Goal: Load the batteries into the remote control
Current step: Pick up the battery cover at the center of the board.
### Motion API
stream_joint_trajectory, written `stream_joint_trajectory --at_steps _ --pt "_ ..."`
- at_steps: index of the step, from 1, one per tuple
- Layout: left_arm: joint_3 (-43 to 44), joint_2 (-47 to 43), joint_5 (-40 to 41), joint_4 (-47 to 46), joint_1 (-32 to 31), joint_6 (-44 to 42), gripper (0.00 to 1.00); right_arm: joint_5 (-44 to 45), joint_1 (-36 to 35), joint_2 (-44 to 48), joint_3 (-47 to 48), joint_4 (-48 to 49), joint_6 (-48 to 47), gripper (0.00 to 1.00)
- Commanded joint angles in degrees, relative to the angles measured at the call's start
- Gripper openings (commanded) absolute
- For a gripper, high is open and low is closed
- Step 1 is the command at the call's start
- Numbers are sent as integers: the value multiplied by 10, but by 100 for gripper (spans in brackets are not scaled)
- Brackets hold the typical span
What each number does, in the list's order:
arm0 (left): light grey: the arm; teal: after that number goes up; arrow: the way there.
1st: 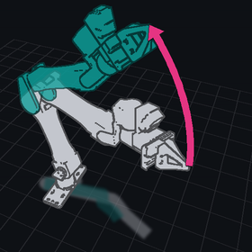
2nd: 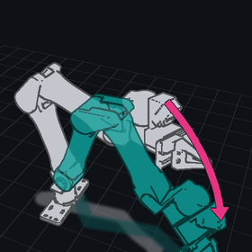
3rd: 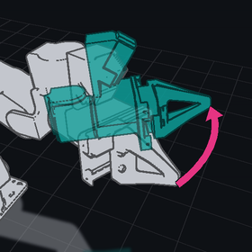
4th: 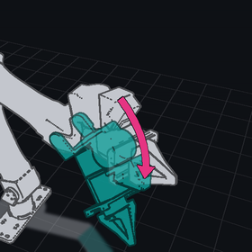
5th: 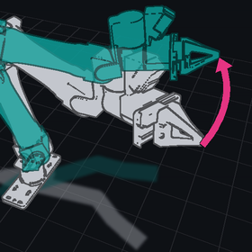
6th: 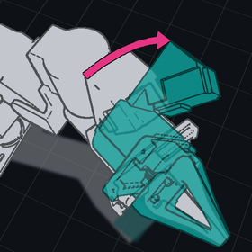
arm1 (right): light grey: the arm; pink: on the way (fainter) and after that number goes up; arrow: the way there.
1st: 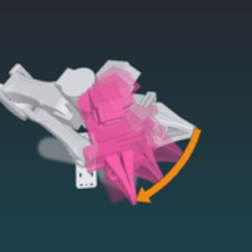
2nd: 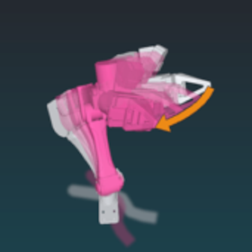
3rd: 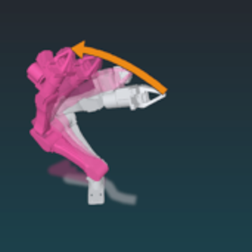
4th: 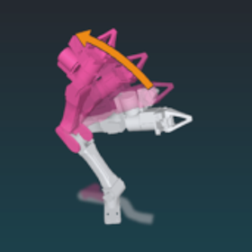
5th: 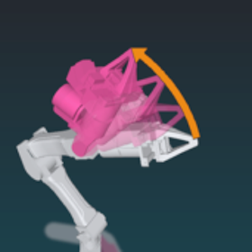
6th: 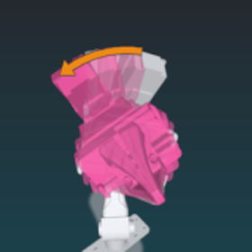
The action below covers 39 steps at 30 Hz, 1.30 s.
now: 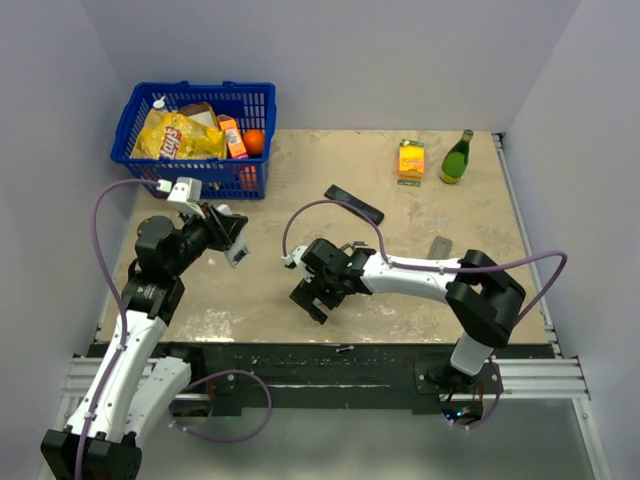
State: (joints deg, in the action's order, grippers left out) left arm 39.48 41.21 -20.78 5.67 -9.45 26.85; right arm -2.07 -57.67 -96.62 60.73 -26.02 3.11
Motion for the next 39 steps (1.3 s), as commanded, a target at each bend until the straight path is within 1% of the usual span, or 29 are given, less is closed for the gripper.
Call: stream_joint_trajectory --at_steps 1,7,11,15,23,26,31,34,36,39 --pt "-2 -3 48 41 -2 -49 0 11 2 -23 6 24 38 98" --pt "-5 -9 61 53 -2 -58 0 7 2 -39 -1 34 58 96" --pt "-6 -12 62 53 -2 -59 0 -18 -4 -38 -4 47 66 94" --pt "-6 -13 64 56 -2 -59 0 -44 -28 -45 9 45 69 91" --pt "-7 -13 64 57 -3 -62 0 -56 -53 -53 42 30 67 87" --pt "-7 -13 64 56 -3 -62 0 -14 -61 -37 48 18 59 84" --pt "-9 -12 62 55 -3 -62 0 108 -63 -10 44 3 46 81" --pt "-10 -12 62 54 -3 -61 0 120 -62 0 26 32 18 79" --pt "-11 -12 61 55 -3 -61 0 110 -61 11 9 67 -11 78" --pt "-11 -11 60 55 -3 -61 0 104 -62 14 -1 96 -30 73"
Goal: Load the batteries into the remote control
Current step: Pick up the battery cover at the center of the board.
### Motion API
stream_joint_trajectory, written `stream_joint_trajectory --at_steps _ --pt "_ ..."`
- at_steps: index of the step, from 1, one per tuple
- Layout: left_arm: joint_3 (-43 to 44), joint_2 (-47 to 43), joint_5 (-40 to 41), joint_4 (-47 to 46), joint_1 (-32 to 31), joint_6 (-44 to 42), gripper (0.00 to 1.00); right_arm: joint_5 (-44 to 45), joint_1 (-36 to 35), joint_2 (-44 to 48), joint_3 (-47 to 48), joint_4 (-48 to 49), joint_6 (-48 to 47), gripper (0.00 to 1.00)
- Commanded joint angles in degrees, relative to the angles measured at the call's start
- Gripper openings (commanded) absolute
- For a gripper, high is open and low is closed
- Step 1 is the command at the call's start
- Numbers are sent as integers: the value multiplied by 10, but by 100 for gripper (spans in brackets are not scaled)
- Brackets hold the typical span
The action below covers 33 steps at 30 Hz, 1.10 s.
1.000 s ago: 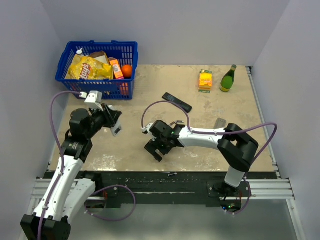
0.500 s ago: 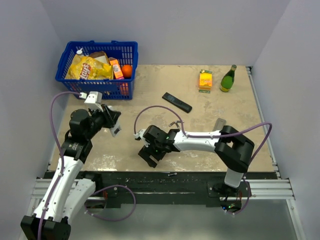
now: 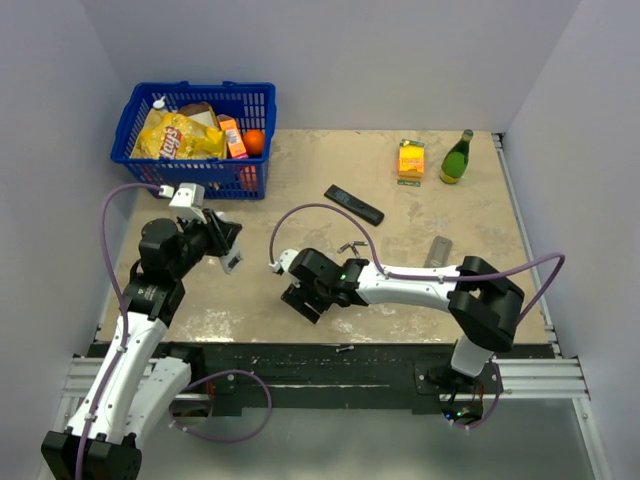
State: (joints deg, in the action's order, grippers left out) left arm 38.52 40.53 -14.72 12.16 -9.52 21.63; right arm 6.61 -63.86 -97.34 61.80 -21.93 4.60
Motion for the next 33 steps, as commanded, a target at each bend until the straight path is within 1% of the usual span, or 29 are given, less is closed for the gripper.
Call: stream_joint_trajectory --at_steps 1,5,8,15,18,21,26,33 --pt "-1 -5 0 -11 -2 -9 0 18 -1 21 -13 60 -63 72" --pt "-1 -5 0 -11 -2 -9 0 18 0 13 -23 87 -85 71" --pt "-2 -3 -2 -11 -2 -9 0 31 2 0 -22 87 -91 71" --pt "-2 -4 -2 -11 -1 -9 0 8 9 -15 -31 101 -104 70" --pt "-2 -3 -2 -11 -1 -9 0 9 13 -25 -23 90 -100 70" --pt "-2 -4 -2 -12 -2 -8 0 0 15 -34 -13 75 -96 67" --pt "-2 -5 -4 -13 -1 -9 0 -12 15 -44 -3 61 -100 66" --pt "-2 -5 -6 -14 -2 -9 0 -25 17 -64 13 44 -106 60"
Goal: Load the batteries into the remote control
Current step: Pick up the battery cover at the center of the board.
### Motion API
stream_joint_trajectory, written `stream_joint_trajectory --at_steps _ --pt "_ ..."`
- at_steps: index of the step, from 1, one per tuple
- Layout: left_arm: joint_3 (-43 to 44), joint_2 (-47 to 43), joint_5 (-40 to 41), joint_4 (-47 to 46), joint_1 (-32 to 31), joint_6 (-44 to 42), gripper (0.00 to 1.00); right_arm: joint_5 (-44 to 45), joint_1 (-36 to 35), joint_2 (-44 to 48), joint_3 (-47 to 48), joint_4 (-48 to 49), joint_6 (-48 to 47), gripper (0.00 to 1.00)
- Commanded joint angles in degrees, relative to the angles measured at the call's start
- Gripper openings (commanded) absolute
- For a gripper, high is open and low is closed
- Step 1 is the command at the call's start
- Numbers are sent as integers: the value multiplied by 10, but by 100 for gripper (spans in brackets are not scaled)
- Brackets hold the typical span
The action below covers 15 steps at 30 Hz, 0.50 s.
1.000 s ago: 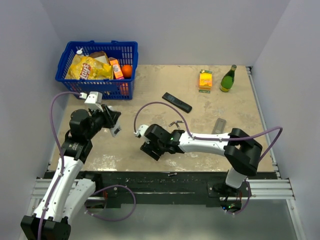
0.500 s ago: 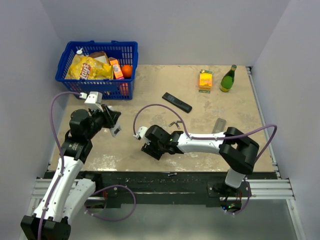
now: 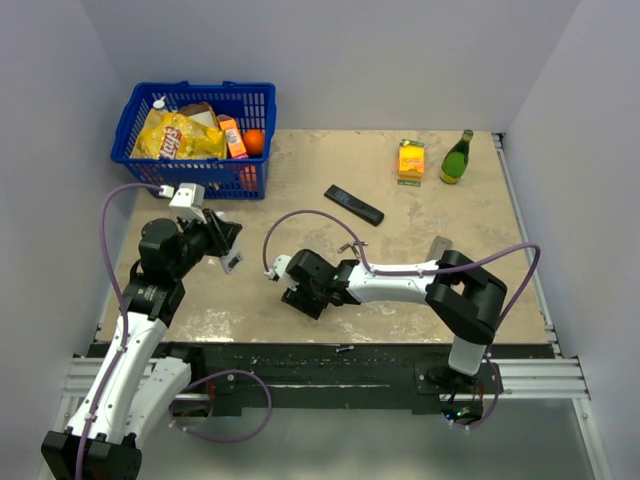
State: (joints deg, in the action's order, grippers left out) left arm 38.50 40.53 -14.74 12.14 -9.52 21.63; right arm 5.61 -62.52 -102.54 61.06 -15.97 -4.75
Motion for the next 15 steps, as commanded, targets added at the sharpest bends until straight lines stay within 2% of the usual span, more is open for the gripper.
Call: stream_joint_trajectory --at_steps 1,11,15 --pt "-2 -5 -6 -13 -2 -9 0 -16 6 -13 21 -20 -12 59" --pt "-4 -2 -13 -19 -2 -5 0 -36 9 -13 12 -34 7 57" --pt "-4 -1 -16 -21 -1 -4 0 -32 9 -17 15 -29 18 62"
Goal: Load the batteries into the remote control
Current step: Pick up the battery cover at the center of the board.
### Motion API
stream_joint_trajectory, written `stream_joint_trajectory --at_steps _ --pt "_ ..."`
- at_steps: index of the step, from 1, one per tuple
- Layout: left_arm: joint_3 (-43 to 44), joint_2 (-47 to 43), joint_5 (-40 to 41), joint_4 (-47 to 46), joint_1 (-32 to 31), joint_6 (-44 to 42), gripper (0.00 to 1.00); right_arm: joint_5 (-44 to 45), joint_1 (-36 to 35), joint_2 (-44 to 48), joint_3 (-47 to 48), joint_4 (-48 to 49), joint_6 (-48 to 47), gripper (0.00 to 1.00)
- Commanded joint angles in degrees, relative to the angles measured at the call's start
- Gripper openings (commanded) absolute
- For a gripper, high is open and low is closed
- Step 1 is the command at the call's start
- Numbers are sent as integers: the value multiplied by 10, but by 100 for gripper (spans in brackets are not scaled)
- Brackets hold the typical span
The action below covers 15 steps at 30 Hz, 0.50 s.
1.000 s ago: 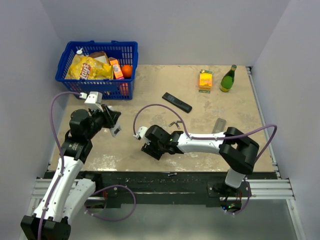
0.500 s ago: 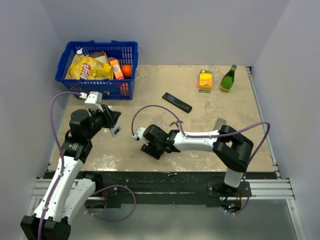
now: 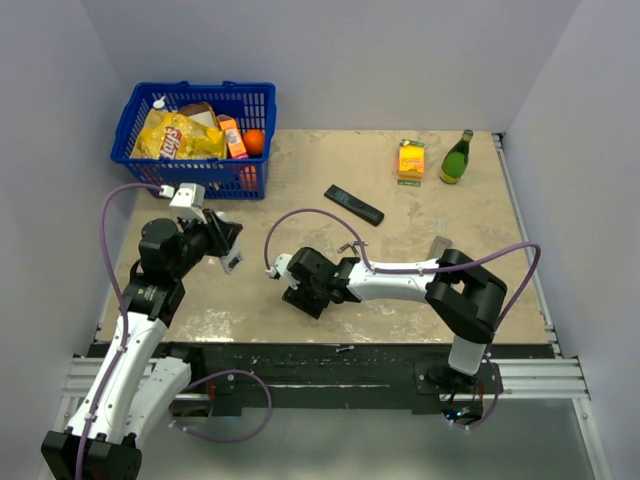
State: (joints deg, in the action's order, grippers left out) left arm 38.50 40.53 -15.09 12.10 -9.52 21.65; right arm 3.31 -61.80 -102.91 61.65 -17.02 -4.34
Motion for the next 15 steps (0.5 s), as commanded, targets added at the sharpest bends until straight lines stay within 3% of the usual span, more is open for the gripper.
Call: stream_joint_trajectory --at_steps 1,5,15 --pt "-4 0 -13 -21 -1 -5 0 -8 2 -14 11 -19 14 63" --pt "-4 1 -15 -22 -1 -5 0 -1 2 -18 14 -17 21 65" --pt "-5 -2 -17 -23 -2 -3 0 -31 4 -26 11 -31 39 60"
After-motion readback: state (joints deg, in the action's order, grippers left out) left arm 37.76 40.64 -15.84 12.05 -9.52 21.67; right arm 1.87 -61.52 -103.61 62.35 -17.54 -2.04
